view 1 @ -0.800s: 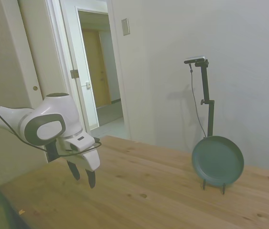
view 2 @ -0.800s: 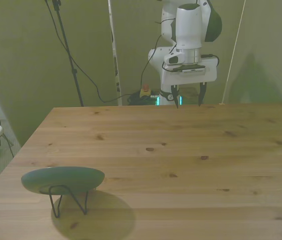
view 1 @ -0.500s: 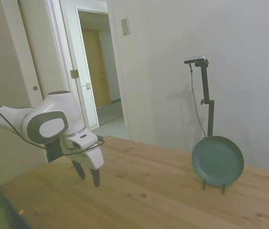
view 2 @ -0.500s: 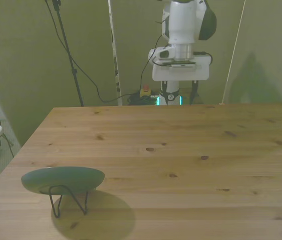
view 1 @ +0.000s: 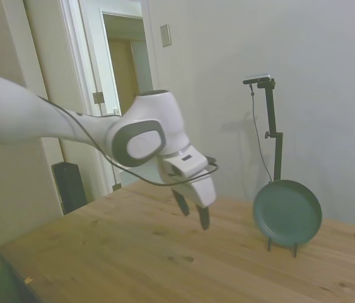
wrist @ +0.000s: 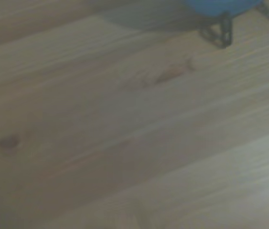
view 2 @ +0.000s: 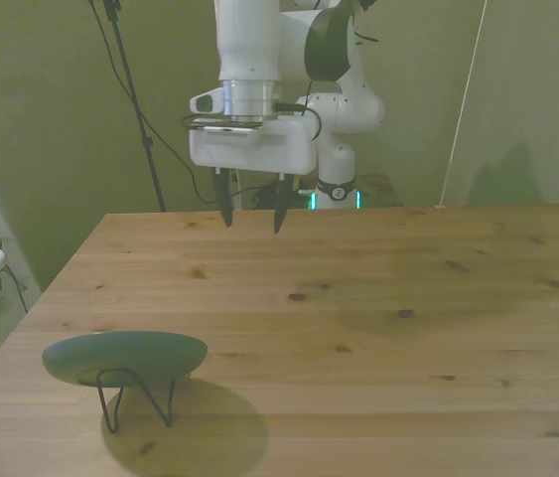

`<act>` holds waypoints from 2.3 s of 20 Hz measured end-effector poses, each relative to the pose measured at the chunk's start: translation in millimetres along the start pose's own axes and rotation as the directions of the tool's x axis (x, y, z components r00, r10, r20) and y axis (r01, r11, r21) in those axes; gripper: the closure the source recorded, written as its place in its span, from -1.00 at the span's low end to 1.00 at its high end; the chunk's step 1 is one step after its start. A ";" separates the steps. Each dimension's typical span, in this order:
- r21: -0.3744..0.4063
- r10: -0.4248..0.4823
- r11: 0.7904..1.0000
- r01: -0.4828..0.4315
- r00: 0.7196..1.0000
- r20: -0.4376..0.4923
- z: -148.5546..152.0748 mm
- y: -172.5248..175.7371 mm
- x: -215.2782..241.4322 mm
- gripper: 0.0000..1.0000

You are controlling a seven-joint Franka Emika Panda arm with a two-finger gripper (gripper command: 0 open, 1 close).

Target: Unload the plate

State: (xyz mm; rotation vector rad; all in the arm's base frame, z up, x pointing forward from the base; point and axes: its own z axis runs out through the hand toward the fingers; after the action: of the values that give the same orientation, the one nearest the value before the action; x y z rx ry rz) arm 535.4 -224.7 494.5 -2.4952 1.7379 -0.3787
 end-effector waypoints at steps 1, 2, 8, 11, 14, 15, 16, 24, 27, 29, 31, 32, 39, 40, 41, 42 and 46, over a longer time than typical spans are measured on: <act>0.005 0.013 1.000 -0.013 1.000 -0.007 1.1 -7.7 12.9 -1.00; 0.008 0.021 1.000 -0.021 1.000 -0.009 0.3 -16.4 23.2 -1.00; 0.004 -0.018 1.000 0.018 0.999 -0.028 -14.3 -58.1 13.8 -1.00; 0.039 0.014 0.999 -0.012 0.998 -0.061 -20.2 -60.4 24.2 -1.00; 0.071 0.065 0.996 -0.058 0.993 -0.097 -27.3 -65.6 46.9 -1.00; 0.084 0.080 0.994 -0.071 0.991 -0.110 -27.6 -70.3 54.5 -1.00; 0.099 0.090 0.992 -0.078 0.988 -0.125 -26.6 -76.7 61.8 -1.00; 0.174 0.133 0.980 -0.095 0.966 -0.221 -2.4 -133.2 101.4 -1.00; 0.188 0.161 0.975 -0.119 0.960 -0.227 12.6 -143.2 113.1 -1.00; 0.193 0.167 0.973 -0.124 0.960 -0.226 21.7 -149.8 114.2 -1.00; 0.196 0.165 0.973 -0.122 0.962 -0.218 28.5 -156.1 109.9 -1.00; 0.198 0.163 0.973 -0.121 0.964 -0.212 31.1 -159.1 106.0 -1.00; 0.208 0.177 0.969 -0.134 0.963 -0.203 42.3 -164.8 96.8 -1.00; 0.207 0.180 0.969 -0.138 0.962 -0.203 43.3 -163.1 98.9 -1.00; 0.206 0.183 0.968 -0.141 0.962 -0.204 43.9 -161.6 100.9 -1.00; 0.206 0.186 0.968 -0.144 0.961 -0.206 44.2 -160.3 103.1 -1.00; 0.207 0.190 0.967 -0.146 0.959 -0.212 48.0 -160.2 108.5 -1.00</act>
State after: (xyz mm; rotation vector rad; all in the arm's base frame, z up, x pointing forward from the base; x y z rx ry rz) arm 728.9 -272.7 497.7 -2.2252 1.8771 -0.8073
